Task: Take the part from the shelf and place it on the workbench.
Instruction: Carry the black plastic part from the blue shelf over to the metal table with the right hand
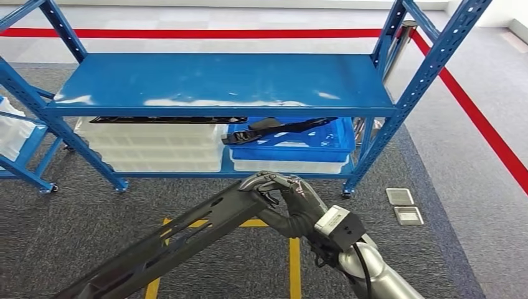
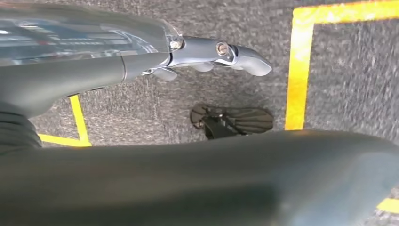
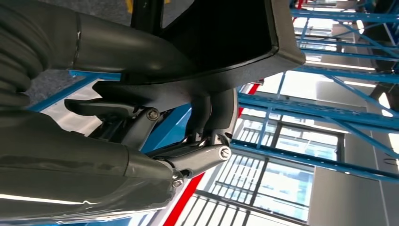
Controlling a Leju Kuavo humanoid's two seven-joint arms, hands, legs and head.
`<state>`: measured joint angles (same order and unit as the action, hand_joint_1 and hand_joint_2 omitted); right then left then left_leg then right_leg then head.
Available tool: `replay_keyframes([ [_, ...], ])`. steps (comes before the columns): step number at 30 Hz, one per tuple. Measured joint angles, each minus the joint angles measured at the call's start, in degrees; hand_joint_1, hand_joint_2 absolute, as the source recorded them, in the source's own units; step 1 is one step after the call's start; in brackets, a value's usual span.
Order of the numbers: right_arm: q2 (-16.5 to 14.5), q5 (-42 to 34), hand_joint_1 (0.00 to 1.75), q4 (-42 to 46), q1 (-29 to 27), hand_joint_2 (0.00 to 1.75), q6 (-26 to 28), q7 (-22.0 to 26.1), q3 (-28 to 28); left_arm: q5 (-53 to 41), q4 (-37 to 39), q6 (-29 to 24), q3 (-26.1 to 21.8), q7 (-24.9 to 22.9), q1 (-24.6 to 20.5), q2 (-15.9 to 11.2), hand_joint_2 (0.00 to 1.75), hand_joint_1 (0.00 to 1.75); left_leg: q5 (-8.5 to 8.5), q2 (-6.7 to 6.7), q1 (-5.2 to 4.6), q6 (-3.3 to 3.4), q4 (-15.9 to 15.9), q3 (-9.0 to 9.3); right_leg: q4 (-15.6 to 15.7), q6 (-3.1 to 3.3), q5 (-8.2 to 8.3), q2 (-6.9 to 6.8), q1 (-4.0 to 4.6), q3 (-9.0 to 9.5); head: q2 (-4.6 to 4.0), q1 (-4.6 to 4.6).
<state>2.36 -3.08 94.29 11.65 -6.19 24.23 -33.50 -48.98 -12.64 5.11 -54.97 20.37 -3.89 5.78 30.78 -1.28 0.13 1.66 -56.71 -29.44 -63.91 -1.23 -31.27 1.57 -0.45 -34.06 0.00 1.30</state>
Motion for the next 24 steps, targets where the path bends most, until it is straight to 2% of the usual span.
replay_keyframes([
  [1,0.02,0.01,1.75,0.02,-0.04,1.75,0.0,0.01,-0.01,-0.02,0.01,0.08,0.0,-0.03,-0.13,0.01,1.75,0.0,0.03,-0.43,0.0,-0.21,-0.28,-0.29,3.2,0.29,0.94,1.03,-0.03,1.6,0.0,0.01],
  [3,0.08,0.04,1.75,0.1,-0.13,1.75,0.0,0.02,-0.01,-0.04,0.03,0.18,0.0,-0.08,-0.28,0.01,1.75,0.0,-0.11,-1.19,0.12,-0.85,-0.67,-1.14,5.71,0.74,0.97,2.08,-0.01,2.53,0.0,-0.01],
  [5,0.08,0.09,1.75,0.22,-0.17,1.75,-0.01,0.03,-0.02,-0.06,0.03,0.21,0.0,-0.11,-0.18,-0.04,1.75,0.0,-0.27,-1.84,0.12,-1.6,-0.79,-1.7,6.24,1.13,1.04,1.15,-0.14,2.43,0.0,-0.04],
  [6,0.05,0.11,1.75,0.28,-0.14,1.75,-0.07,0.03,-0.02,-0.07,0.04,0.22,0.0,-0.12,-0.11,-0.05,1.75,0.0,0.17,-1.61,0.09,-1.97,-1.29,-2.04,6.42,1.41,1.16,0.57,-0.33,2.45,0.0,-0.01],
  [8,0.02,0.14,1.75,0.37,-0.12,1.75,-0.27,0.04,-0.02,-0.07,0.05,0.22,0.0,-0.13,-0.17,-0.11,1.75,0.0,2.82,-0.45,0.17,-2.75,-5.5,-4.06,6.72,1.81,1.31,-0.83,-0.61,2.52,0.0,0.04],
  [10,0.02,0.15,1.75,0.42,-0.18,1.75,-0.5,0.03,-0.01,-0.07,0.05,0.22,0.0,-0.14,-0.23,-0.17,1.75,0.0,6.19,0.33,0.43,-3.47,-13.22,-7.76,6.69,1.9,1.27,-2.17,-0.56,2.43,0.0,0.06],
  [11,0.03,0.15,1.75,0.42,-0.21,1.75,-0.61,-0.02,-0.01,-0.07,0.05,0.22,0.0,-0.14,-0.16,-0.2,1.75,0.0,6.95,0.43,0.52,-3.67,-16.09,-9.13,6.67,1.91,1.25,-2.82,-0.53,2.4,0.0,0.05],
  [12,0.03,0.15,1.75,0.42,-0.23,1.75,-0.73,-0.07,-0.01,-0.07,0.05,0.22,0.0,-0.15,-0.05,-0.21,1.75,0.0,6.61,0.52,0.57,-3.77,-16.92,-9.56,6.65,1.91,1.22,-3.43,-0.52,2.39,0.0,0.05],
  [13,0.03,0.14,1.75,0.44,-0.23,1.75,-0.86,-0.13,-0.01,-0.07,0.05,0.22,0.0,-0.16,0.05,-0.21,1.75,0.0,5.16,0.72,0.59,-3.78,-15.27,-8.77,6.65,1.88,1.18,-4.0,-0.52,2.45,0.0,0.05],
  [14,0.03,0.11,1.75,0.49,-0.21,1.75,-0.97,-0.19,-0.01,-0.07,0.05,0.22,0.0,-0.16,0.1,-0.22,1.75,0.0,3.01,1.18,0.58,-3.71,-11.59,-6.97,6.64,1.81,1.12,-4.53,-0.52,2.56,0.0,0.05],
  [16,0.03,-0.01,1.75,0.68,-0.14,1.75,-1.27,-0.26,-0.01,-0.07,0.05,0.21,0.0,-0.15,0.0,-0.25,1.75,0.0,-0.26,3.2,0.3,-3.21,-3.72,-3.18,6.58,1.52,0.96,-5.47,-0.33,2.71,0.0,0.05],
  [17,0.03,-0.09,1.75,0.78,-0.09,1.75,-1.43,-0.29,-0.01,-0.07,0.05,0.2,0.0,-0.15,-0.07,-0.25,1.75,0.0,-0.91,4.0,0.1,-2.85,-1.54,-2.23,6.53,1.29,0.9,-5.88,-0.19,2.72,0.0,0.04],
  [18,0.03,-0.17,1.75,0.87,-0.02,1.75,-1.58,-0.34,-0.02,-0.07,0.05,0.18,0.0,-0.15,-0.1,-0.25,1.75,0.0,-0.95,4.41,-0.12,-2.46,-0.75,-2.02,6.49,1.03,0.88,-6.29,-0.06,2.7,0.0,0.04],
  [20,0.01,-0.35,1.75,1.04,0.13,1.75,-1.86,-0.47,-0.08,-0.07,0.05,0.05,0.0,-0.16,0.07,-0.25,1.75,0.0,-1.16,3.74,-0.21,-1.62,-0.67,-2.33,6.45,0.39,0.78,-6.88,-0.05,2.73,0.0,0.04],
  [22,-0.02,-0.61,1.75,1.23,0.31,1.75,-2.14,-0.62,-0.17,-0.06,0.05,-0.13,0.0,-0.17,0.2,-0.26,1.75,0.0,-1.58,2.97,0.02,-0.77,-0.44,-2.45,5.07,-0.18,-0.63,-5.26,-0.22,2.27,0.0,0.03],
  [24,0.03,-0.95,1.75,1.33,0.35,1.75,-2.39,-0.7,-0.21,-0.05,0.05,-0.2,0.0,-0.16,0.06,-0.31,1.75,0.0,-1.9,2.13,0.16,-0.22,-0.32,-2.63,-0.94,-0.38,-4.35,-2.78,-0.32,-0.26,0.0,-0.01],
])
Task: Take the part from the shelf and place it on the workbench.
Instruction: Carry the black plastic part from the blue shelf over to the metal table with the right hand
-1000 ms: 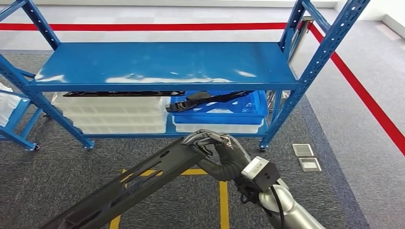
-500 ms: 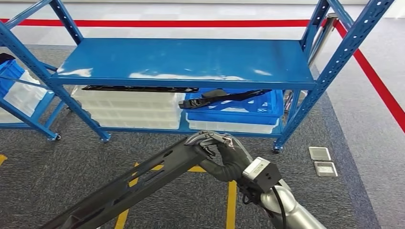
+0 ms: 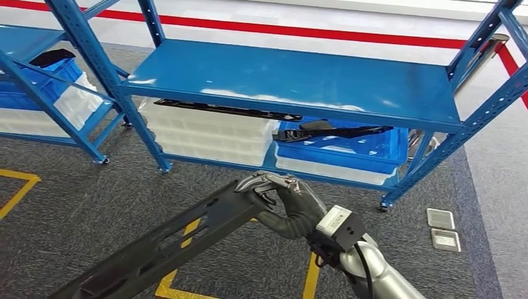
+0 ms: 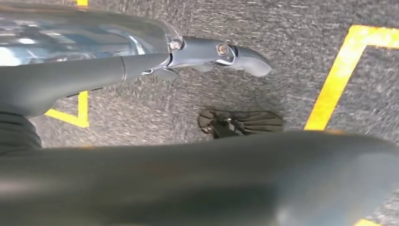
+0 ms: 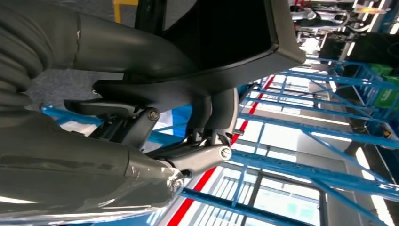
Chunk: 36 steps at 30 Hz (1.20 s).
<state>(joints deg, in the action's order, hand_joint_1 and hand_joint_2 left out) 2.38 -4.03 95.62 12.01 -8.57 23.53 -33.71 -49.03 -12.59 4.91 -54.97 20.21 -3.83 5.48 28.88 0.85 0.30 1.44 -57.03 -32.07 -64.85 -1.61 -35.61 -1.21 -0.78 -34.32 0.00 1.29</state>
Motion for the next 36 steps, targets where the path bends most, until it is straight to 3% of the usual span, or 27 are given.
replay_keyframes([
  [2,0.05,-0.26,1.75,0.02,-0.11,1.75,-0.27,-0.03,-0.04,0.01,0.0,-0.02,0.0,-0.01,-0.03,-0.03,1.75,0.0,-0.1,-1.03,-0.04,0.18,-0.11,-0.2,-7.62,-0.04,-3.1,0.77,0.01,-3.32,0.01,-0.01],
  [3,0.06,-0.34,1.75,0.02,-0.13,1.75,-0.39,-0.03,-0.07,0.01,0.0,-0.02,0.0,-0.01,0.04,-0.03,1.75,0.0,-0.11,-1.58,-0.06,0.19,-0.22,-0.26,-9.21,-0.06,-3.13,0.85,0.01,-3.98,0.01,-0.01],
  [4,0.07,-0.39,1.75,0.03,-0.12,1.75,-0.48,-0.04,-0.09,0.02,0.0,-0.03,0.0,-0.02,0.1,-0.03,1.75,0.0,-0.1,-2.19,-0.06,0.18,-0.35,-0.28,-8.27,-0.08,-1.96,0.94,-0.01,-3.47,0.01,-0.01],
  [5,0.07,-0.42,1.75,0.05,-0.08,1.75,-0.51,-0.04,-0.11,0.04,0.0,-0.04,0.0,-0.01,0.12,-0.03,1.75,0.0,-0.07,-2.85,-0.04,0.13,-0.51,-0.27,-5.21,-0.07,0.03,1.21,-0.05,-1.97,0.0,-0.01],
  [7,0.07,-0.44,1.75,0.1,0.0,1.75,-0.55,-0.03,-0.16,0.09,0.0,-0.09,-0.01,0.01,0.01,-0.03,1.75,0.0,0.05,-4.15,-0.05,-0.18,-0.96,-0.47,2.69,0.12,3.52,3.15,-0.23,1.67,0.0,0.0],
  [9,0.08,-0.49,1.75,0.22,0.02,1.75,-0.62,-0.03,-0.21,0.13,0.0,-0.11,-0.02,0.06,-0.11,-0.03,1.75,0.0,-0.02,-5.25,0.0,-0.79,-1.34,-1.1,6.24,0.47,4.33,4.79,-0.31,3.11,0.01,0.01],
  [11,0.07,-0.58,1.75,0.42,0.1,1.75,-0.7,-0.04,-0.36,0.16,0.0,-0.13,-0.04,0.13,0.02,-0.04,1.75,0.0,-0.29,-6.3,0.16,-1.46,-1.37,-1.63,6.42,1.0,4.31,4.27,-0.28,3.03,0.01,0.02],
  [12,0.04,-0.64,1.75,0.51,0.19,1.75,-0.76,-0.04,-0.47,0.15,0.01,-0.13,-0.05,0.15,0.13,-0.03,1.75,0.0,-0.12,-6.25,0.17,-1.75,-1.55,-1.81,6.54,1.37,4.43,3.68,-0.35,3.04,0.0,0.05],
  [14,-0.01,-0.79,1.75,0.69,0.25,1.75,-0.94,-0.04,-0.66,0.14,0.03,-0.15,-0.07,0.16,0.12,0.01,1.75,0.0,1.77,-4.65,0.14,-2.27,-4.27,-3.12,6.82,2.06,4.65,2.27,-0.57,3.08,0.0,0.16],
  [16,-0.03,-1.0,1.75,0.78,0.13,1.75,-1.11,-0.04,-0.73,0.14,0.04,-0.2,-0.07,0.16,-0.07,0.03,1.75,0.0,5.35,-2.45,0.27,-2.83,-11.19,-6.3,6.82,2.4,4.64,0.75,-0.43,3.0,0.0,0.24],
  [18,-0.02,-1.22,1.75,0.79,0.0,1.75,-1.23,-0.05,-0.78,0.11,0.04,-0.28,-0.07,0.16,-0.01,0.03,1.75,0.0,7.1,-1.69,0.41,-3.18,-16.72,-8.74,6.81,2.45,4.57,-0.75,-0.31,2.94,0.0,0.24],
  [19,-0.02,-1.3,1.75,0.79,-0.02,1.75,-1.3,-0.06,-0.81,0.09,0.04,-0.33,-0.07,0.15,0.09,0.03,1.75,0.0,6.45,-1.52,0.43,-3.2,-16.56,-8.54,6.8,2.43,4.53,-1.41,-0.29,2.95,0.0,0.24],
  [20,-0.02,-1.36,1.75,0.79,-0.01,1.75,-1.37,-0.06,-0.85,0.07,0.04,-0.41,-0.07,0.15,0.19,0.03,1.75,0.0,4.9,-1.25,0.42,-3.11,-14.1,-7.2,6.8,2.36,4.47,-2.02,-0.28,3.02,0.0,0.24],
  [21,-0.02,-1.42,1.75,0.79,0.02,1.75,-1.45,-0.07,-0.91,0.06,0.04,-0.49,-0.07,0.15,0.23,0.03,1.75,0.0,2.91,-0.43,0.35,-2.9,-10.01,-5.03,6.8,2.24,4.39,-2.58,-0.25,3.13,0.0,0.24],
  [23,-0.02,-1.62,1.75,0.81,0.04,1.75,-1.58,-0.09,-1.0,0.03,0.04,-0.62,-0.07,0.15,0.05,0.03,1.75,0.0,0.65,1.91,-0.18,-2.32,-3.16,-1.51,6.77,1.8,4.18,-3.58,0.0,3.27,0.0,0.22],
  [25,-0.01,-1.89,1.75,0.83,0.03,1.75,-1.68,-0.12,-1.07,-0.01,0.04,-0.64,-0.07,0.15,-0.06,0.04,1.75,0.0,0.58,2.76,-0.68,-1.77,-1.32,-0.82,6.8,1.23,4.07,-4.52,0.19,3.37,0.0,0.2],
  [27,-0.02,-2.1,1.75,0.84,0.05,1.75,-1.79,-0.15,-1.22,-0.02,0.04,-0.67,-0.07,0.14,0.11,0.13,1.75,0.0,0.32,1.73,-0.62,-1.1,-1.1,-0.92,6.85,0.56,3.83,-4.94,0.09,3.67,0.0,0.19],
  [29,-0.02,-2.25,1.75,0.85,0.03,1.75,-1.99,-0.16,-1.35,-0.02,0.04,-0.74,-0.07,0.13,0.1,0.28,1.75,0.0,-0.06,0.76,-0.34,-0.33,-0.69,-0.79,4.6,0.09,1.92,-2.6,-0.04,2.92,0.0,0.17],
  [31,0.1,-2.38,1.75,0.79,-0.22,1.75,-2.22,-0.16,-1.38,-0.03,0.04,-0.81,-0.07,0.13,-0.15,0.5,1.75,0.0,-0.26,-0.32,-0.25,0.12,-0.57,-0.85,-2.17,0.0,-1.78,0.22,-0.07,-0.18,0.0,0.15],
  [33,0.29,-2.48,1.75,0.67,-0.62,1.75,-2.45,-0.17,-1.44,-0.14,0.04,-0.83,-0.07,0.13,-0.25,0.77,1.75,0.0,-0.29,-1.54,-0.35,0.24,-0.6,-0.91,-8.73,0.03,-3.87,0.86,-0.02,-3.43,0.0,0.15],
  [34,0.36,-2.53,1.75,0.61,-0.77,1.75,-2.57,-0.17,-1.48,-0.21,0.04,-0.84,-0.07,0.12,-0.22,0.9,1.75,0.0,-0.29,-2.22,-0.39,0.25,-0.63,-0.88,-9.28,0.04,-3.24,0.96,-0.01,-3.83,0.0,0.15],
  [36,0.43,-2.67,1.75,0.54,-0.94,1.75,-2.79,-0.17,-1.56,-0.33,0.04,-0.92,-0.07,0.12,-0.28,1.18,1.75,0.0,-0.26,-3.63,-0.39,0.19,-0.77,-0.75,-3.62,0.13,0.92,1.65,-0.04,-1.52,0.0,0.15],
])
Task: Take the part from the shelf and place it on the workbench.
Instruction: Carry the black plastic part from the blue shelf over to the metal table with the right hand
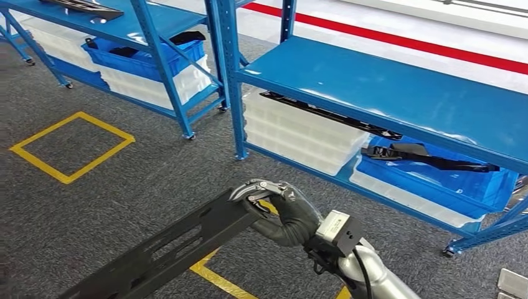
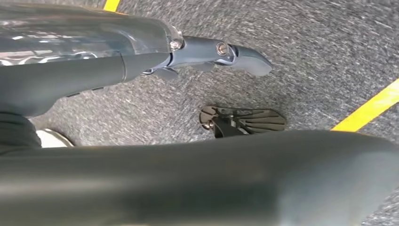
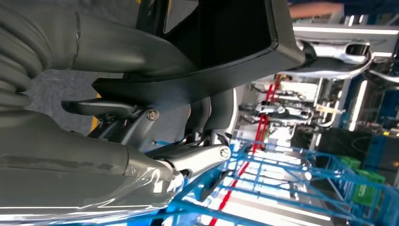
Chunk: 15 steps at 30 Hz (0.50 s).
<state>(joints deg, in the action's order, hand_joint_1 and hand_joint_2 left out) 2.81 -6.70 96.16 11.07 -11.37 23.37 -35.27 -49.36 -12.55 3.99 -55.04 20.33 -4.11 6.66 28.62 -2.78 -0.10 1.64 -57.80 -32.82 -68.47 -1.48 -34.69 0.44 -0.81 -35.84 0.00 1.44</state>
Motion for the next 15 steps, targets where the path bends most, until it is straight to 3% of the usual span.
replay_keyframes([
  [2,0.06,-0.18,1.75,-0.04,-0.13,1.75,-0.22,-0.01,-0.09,-0.06,0.0,-0.06,0.0,0.01,-0.3,0.39,1.75,0.0,0.1,-1.32,-0.01,-0.27,-0.34,-0.17,7.37,0.34,3.25,2.35,-0.19,3.14,0.01,0.01],
  [4,0.11,-0.35,1.75,-0.12,-0.48,1.75,-0.43,-0.03,-0.34,-0.16,0.01,0.03,0.01,0.04,-0.61,0.85,1.75,0.0,0.06,-2.45,0.15,-0.86,-0.58,-0.72,9.97,0.73,3.64,3.76,-0.19,4.12,0.01,0.02],
  [6,0.07,-0.42,1.75,-0.17,-0.76,1.75,-0.52,-0.04,-0.7,-0.43,0.02,0.14,0.02,0.08,-0.73,1.22,1.75,0.0,-0.01,-3.34,0.38,-1.53,-0.59,-1.06,10.31,1.2,3.75,2.78,-0.17,4.24,0.0,0.02],
  [8,-0.06,-0.43,1.75,-0.2,-0.84,1.75,-0.55,-0.03,-0.94,-0.68,0.05,0.17,0.04,0.11,-0.89,1.56,1.75,0.0,1.26,-1.98,0.32,-2.12,-2.36,-1.93,10.63,1.82,3.9,1.4,-0.42,4.53,0.0,0.12],
  [10,-0.12,-0.44,1.75,-0.25,-1.0,1.75,-0.57,-0.01,-1.01,-0.83,0.07,0.19,0.06,0.14,-1.27,1.79,1.75,0.0,4.56,0.77,0.4,-2.77,-8.66,-5.01,10.75,2.2,3.82,-0.18,-0.48,4.67,0.0,0.22],
  [12,-0.08,-0.45,1.75,-0.32,-1.15,1.75,-0.58,-0.01,-1.02,-0.91,0.07,0.18,0.07,0.15,-1.45,1.82,1.75,0.0,7.07,1.96,0.74,-3.28,-15.7,-8.52,10.74,2.26,3.65,-1.74,-0.42,4.71,0.0,0.22],
  [13,-0.07,-0.45,1.75,-0.34,-1.15,1.75,-0.6,-0.02,-1.02,-0.91,0.07,0.16,0.07,0.15,-1.41,1.82,1.75,0.0,6.92,2.15,0.88,-3.41,-16.81,-9.09,10.73,2.19,3.54,-2.43,-0.42,4.78,0.0,0.22],
  [14,-0.04,-0.46,1.75,-0.34,-1.12,1.75,-0.61,-0.04,-1.02,-0.9,0.07,0.11,0.07,0.16,-1.35,1.82,1.75,0.0,5.67,2.36,0.97,-3.46,-15.45,-8.42,10.73,2.07,3.4,-3.06,-0.44,4.92,0.0,0.22],
  [15,-0.02,-0.46,1.75,-0.33,-1.06,1.75,-0.62,-0.09,-1.02,-0.86,0.06,0.03,0.07,0.18,-1.31,1.81,1.75,0.0,3.68,2.82,1.03,-3.43,-11.95,-6.65,10.73,1.9,3.22,-3.66,-0.47,5.15,0.0,0.22],
])
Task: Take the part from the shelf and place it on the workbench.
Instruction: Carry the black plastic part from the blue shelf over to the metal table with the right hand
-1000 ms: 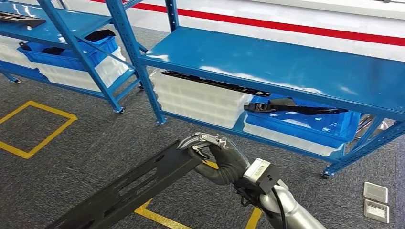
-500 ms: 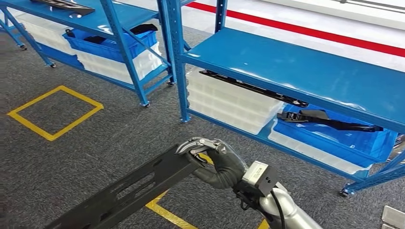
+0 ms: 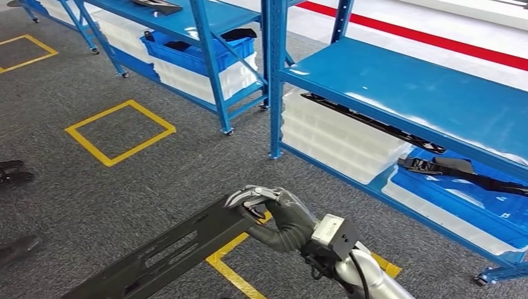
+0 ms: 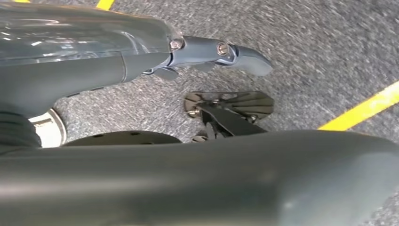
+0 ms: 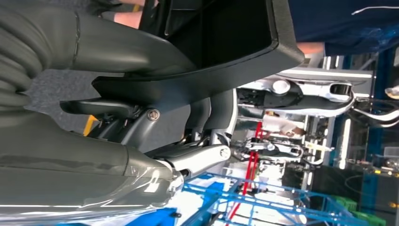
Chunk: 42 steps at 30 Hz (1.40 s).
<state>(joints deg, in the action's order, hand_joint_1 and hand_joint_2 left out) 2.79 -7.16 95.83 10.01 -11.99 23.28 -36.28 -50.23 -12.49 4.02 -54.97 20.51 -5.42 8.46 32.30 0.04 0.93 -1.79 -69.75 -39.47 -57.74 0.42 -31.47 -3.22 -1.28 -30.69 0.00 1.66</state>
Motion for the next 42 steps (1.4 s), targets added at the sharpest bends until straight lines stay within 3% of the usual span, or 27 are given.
replay_keyframes([
  [2,0.09,0.02,1.75,0.02,0.25,1.75,-0.01,-0.26,0.01,0.13,-0.01,-0.2,0.0,0.05,-0.05,-0.03,1.75,0.0,-3.1,2.07,-0.23,0.36,7.82,4.01,-0.03,-0.54,-0.45,-1.06,0.14,0.48,0.0,0.0],
  [3,0.18,0.03,1.75,0.02,0.45,1.75,-0.03,-0.5,0.02,0.2,-0.01,-0.26,0.0,0.09,-0.08,-0.04,1.75,0.0,-3.73,2.86,-0.43,0.68,10.1,5.13,-0.06,-0.84,-0.63,-1.49,0.27,0.63,0.0,-0.01],
  [4,0.28,0.06,1.75,0.03,0.69,1.75,-0.09,-0.77,0.03,0.26,0.0,-0.31,0.0,0.12,-0.06,-0.05,1.75,0.0,-3.7,3.25,-0.68,1.03,10.92,5.47,-0.04,-1.14,-0.75,-1.89,0.39,0.73,0.0,-0.02],
  [6,0.47,0.09,1.75,0.03,1.35,1.75,-0.38,-1.38,0.03,0.45,0.01,-0.39,-0.02,0.22,0.12,-0.05,1.75,0.0,-3.71,2.41,-0.9,1.83,11.02,5.31,0.13,-1.76,-0.91,-2.54,0.37,0.96,0.0,-0.04],
  [8,0.65,0.08,1.75,0.02,2.25,1.75,-0.72,-1.87,0.02,0.74,-0.01,-0.54,-0.07,0.43,0.22,-0.07,1.75,0.0,-3.92,1.51,-0.78,2.64,11.34,5.43,-1.09,-2.26,-2.18,-1.02,0.15,0.66,0.0,-0.05],
  [9,0.81,0.06,1.75,-0.03,2.65,1.75,-0.87,-2.09,0.01,0.87,-0.01,-0.58,-0.08,0.54,0.13,-0.07,1.75,0.0,-4.03,1.04,-0.66,3.02,11.5,5.52,-3.39,-2.35,-3.67,0.33,0.1,-0.34,0.0,-0.07],
  [10,1.01,0.04,1.75,-0.1,2.96,1.75,-0.97,-2.26,0.01,0.94,-0.01,-0.6,-0.09,0.65,0.03,-0.03,1.75,0.0,-4.04,0.53,-0.67,3.26,11.53,5.53,-6.91,-2.29,-5.5,1.7,0.11,-2.0,0.0,-0.08],
  [12,1.44,-0.01,1.75,-0.38,3.29,1.75,-1.11,-2.7,-0.02,1.0,0.01,-0.53,-0.09,0.74,-0.09,0.07,1.75,0.0,-3.99,-0.71,-0.82,3.54,11.51,5.54,-14.62,-2.15,-8.25,2.75,0.25,-6.02,0.0,-0.09],
  [13,1.61,-0.04,1.75,-0.51,3.44,1.75,-1.13,-2.86,-0.05,0.99,0.01,-0.5,-0.09,0.75,-0.08,0.11,1.75,0.0,-3.98,-1.39,-0.91,3.58,11.49,5.57,-16.42,-2.08,-8.17,2.88,0.3,-7.19,0.0,-0.09],
  [14,1.74,-0.09,1.75,-0.64,3.66,1.75,-1.14,-3.01,-0.1,0.99,0.01,-0.49,-0.09,0.76,-0.07,0.13,1.75,0.0,-3.98,-2.12,-0.97,3.6,11.45,5.62,-15.88,-2.0,-6.87,3.01,0.32,-7.31,0.0,-0.09],
  [16,1.98,-0.2,1.75,-0.77,4.28,1.75,-1.08,-3.21,-0.2,0.95,0.01,-0.57,-0.09,0.74,-0.15,0.18,1.75,0.0,-3.91,-3.61,-1.0,3.5,11.29,5.74,-8.93,-1.7,-2.18,4.2,0.32,-4.81,0.0,-0.09],
  [18,2.31,-0.28,1.75,-0.84,4.83,1.75,-0.93,-3.4,-0.3,0.84,0.02,-0.77,-0.09,0.61,-0.32,0.27,1.75,0.0,-3.8,-4.93,-0.98,3.17,10.97,5.44,-2.58,-1.31,0.63,6.75,0.22,-2.34,0.0,-0.04],
  [20,2.65,-0.33,1.75,-0.9,5.2,1.75,-0.74,-3.54,-0.4,0.66,0.03,-1.01,-0.09,0.2,-0.28,0.34,1.75,0.0,-3.88,-6.1,-0.71,2.53,10.87,4.92,-1.09,-0.99,0.66,7.81,0.32,-1.77,0.0,0.03],
  [22,2.79,-0.34,1.75,-0.9,5.65,1.75,-0.51,-3.67,-0.44,0.4,0.03,-1.36,-0.09,-0.28,-0.04,0.31,1.75,0.0,-3.86,-6.77,-0.54,1.83,10.84,4.7,-0.63,-0.54,0.75,6.65,0.28,-1.46,0.0,0.05],
  [24,2.84,-0.34,1.75,-0.89,6.1,1.75,-0.24,-3.79,-0.46,0.21,0.03,-1.67,-0.08,-0.61,0.01,0.25,1.75,0.0,-2.22,-4.74,-0.66,1.22,8.21,3.47,-0.21,0.02,0.83,5.1,0.03,-0.99,0.0,0.15],
  [26,2.93,-0.34,1.75,-0.93,6.3,1.75,-0.02,-3.91,-0.46,0.14,0.03,-1.86,-0.07,-0.86,-0.17,0.18,1.75,0.0,1.1,-1.82,-0.54,0.63,1.31,0.05,-0.14,0.35,0.62,3.4,0.06,-0.69,0.0,0.24],
  [27,2.97,-0.35,1.75,-1.0,6.35,1.75,0.05,-3.97,-0.46,0.08,0.03,-1.94,-0.06,-0.98,-0.23,0.13,1.75,0.0,2.41,-1.16,-0.39,0.38,-2.34,-1.84,-0.15,0.39,0.49,2.56,0.1,-0.61,0.0,0.24],
  [28,3.0,-0.38,1.75,-1.09,6.46,1.75,0.09,-4.0,-0.49,-0.02,0.03,-1.98,-0.05,-1.07,-0.21,0.07,1.75,0.0,2.82,-0.86,-0.27,0.21,-4.56,-3.03,-0.16,0.36,0.35,1.77,0.11,-0.53,0.0,0.23],
  [29,3.0,-0.41,1.75,-1.19,6.64,1.75,0.13,-4.02,-0.53,-0.13,0.03,-1.98,-0.05,-1.13,-0.18,-0.01,1.75,0.0,2.17,-0.67,-0.18,0.11,-4.66,-3.16,-0.17,0.27,0.2,1.05,0.11,-0.4,0.0,0.24],
  [31,2.95,-0.49,1.75,-1.34,7.21,1.75,0.16,-4.05,-0.66,-0.33,0.03,-1.94,-0.04,-1.17,-0.17,-0.23,1.75,0.0,-1.65,0.28,-0.09,0.16,1.57,-0.05,-0.17,-0.06,-0.25,-0.25,0.08,0.14,0.0,0.24],
  [33,2.87,-0.55,1.75,-1.44,7.81,1.75,0.19,-4.09,-0.83,-0.44,0.03,-1.84,-0.04,-1.17,-0.36,-0.39,1.75,0.0,-4.2,2.33,-0.49,0.63,8.46,3.53,-0.2,-0.6,-0.76,-1.28,0.3,0.65,0.0,0.25],
  [35,2.78,-0.61,1.75,-1.58,8.26,1.75,0.23,-4.12,-1.04,-0.53,0.03,-1.79,-0.03,-1.22,-0.5,-0.44,1.75,0.0,-4.22,3.11,-1.01,1.4,10.43,4.41,-0.15,-1.18,-1.09,-2.2,0.56,0.95,0.0,0.25],
  [37,2.62,-0.73,1.75,-1.75,8.67,1.75,0.28,-4.12,-1.26,-0.63,0.03,-1.79,-0.03,-1.28,-0.39,-0.55,1.75,0.0,-4.28,2.16,-1.02,2.23,10.69,4.37,0.01,-1.74,-1.42,-2.81,0.45,1.31,0.0,0.25],
  [39,2.48,-0.87,1.75,-1.87,9.08,1.75,0.32,-4.09,-1.45,-0.74,0.03,-1.8,-0.04,-1.3,-0.43,-0.71,1.75,0.0,-4.4,1.26,-0.83,2.93,11.05,4.58,-1.7,-2.06,-2.89,-0.92,0.25,0.75,0.0,0.25],
  [41,2.48,-0.98,1.75,-2.04,9.14,1.75,0.34,-4.07,-1.53,-0.8,0.03,-1.81,-0.03,-1.3,-0.74,-0.79,1.75,0.0,-4.41,0.23,-0.81,3.42,11.19,4.7,-7.86,-1.95,-5.93,1.81,0.23,-2.33,0.0,0.24],
  [42,2.5,-1.03,1.75,-2.19,9.03,1.75,0.36,-4.08,-1.56,-0.81,0.03,-1.8,-0.02,-1.3,-0.85,-0.8,1.75,0.0,-4.37,-0.38,-0.88,3.59,11.17,4.72,-11.71,-1.85,-7.26,2.42,0.27,-4.5,0.0,0.23],
])
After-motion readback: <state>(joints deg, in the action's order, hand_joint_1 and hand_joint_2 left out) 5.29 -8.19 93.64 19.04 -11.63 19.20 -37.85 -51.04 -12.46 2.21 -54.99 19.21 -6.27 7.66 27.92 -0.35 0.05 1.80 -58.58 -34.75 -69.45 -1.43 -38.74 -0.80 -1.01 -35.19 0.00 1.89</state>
